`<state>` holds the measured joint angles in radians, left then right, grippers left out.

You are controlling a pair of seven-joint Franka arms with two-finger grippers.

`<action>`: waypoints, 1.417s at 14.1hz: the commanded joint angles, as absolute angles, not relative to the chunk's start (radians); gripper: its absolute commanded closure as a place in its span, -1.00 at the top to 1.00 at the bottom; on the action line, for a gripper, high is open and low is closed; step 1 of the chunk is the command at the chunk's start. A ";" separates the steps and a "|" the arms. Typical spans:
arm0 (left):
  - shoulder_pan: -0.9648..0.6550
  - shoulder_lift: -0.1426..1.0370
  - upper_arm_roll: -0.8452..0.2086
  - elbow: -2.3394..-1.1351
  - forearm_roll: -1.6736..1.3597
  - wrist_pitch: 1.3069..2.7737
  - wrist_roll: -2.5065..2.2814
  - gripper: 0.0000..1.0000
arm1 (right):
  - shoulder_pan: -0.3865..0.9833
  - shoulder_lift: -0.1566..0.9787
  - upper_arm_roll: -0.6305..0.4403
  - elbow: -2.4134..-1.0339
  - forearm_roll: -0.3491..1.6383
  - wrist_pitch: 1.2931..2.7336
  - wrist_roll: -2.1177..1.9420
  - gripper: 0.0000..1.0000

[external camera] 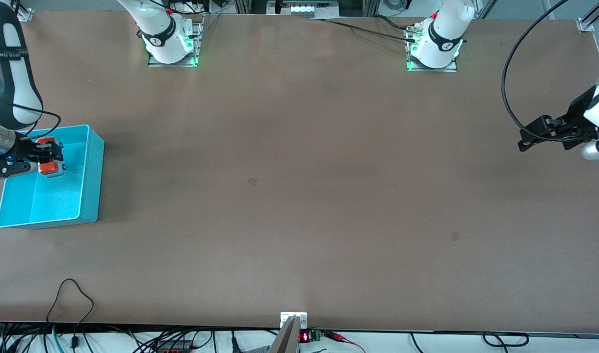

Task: Wind up bus and store in blue box
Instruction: 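Lift the bus with the right gripper and carry it into the box, then open the right gripper to drop the bus in the box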

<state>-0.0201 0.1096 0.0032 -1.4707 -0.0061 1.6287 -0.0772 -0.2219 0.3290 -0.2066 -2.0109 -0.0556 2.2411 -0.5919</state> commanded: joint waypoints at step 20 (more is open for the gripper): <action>0.005 0.080 0.009 -1.506 -0.017 1.502 -0.025 1.00 | -0.209 0.365 -0.109 -1.665 -0.060 1.987 -0.537 1.00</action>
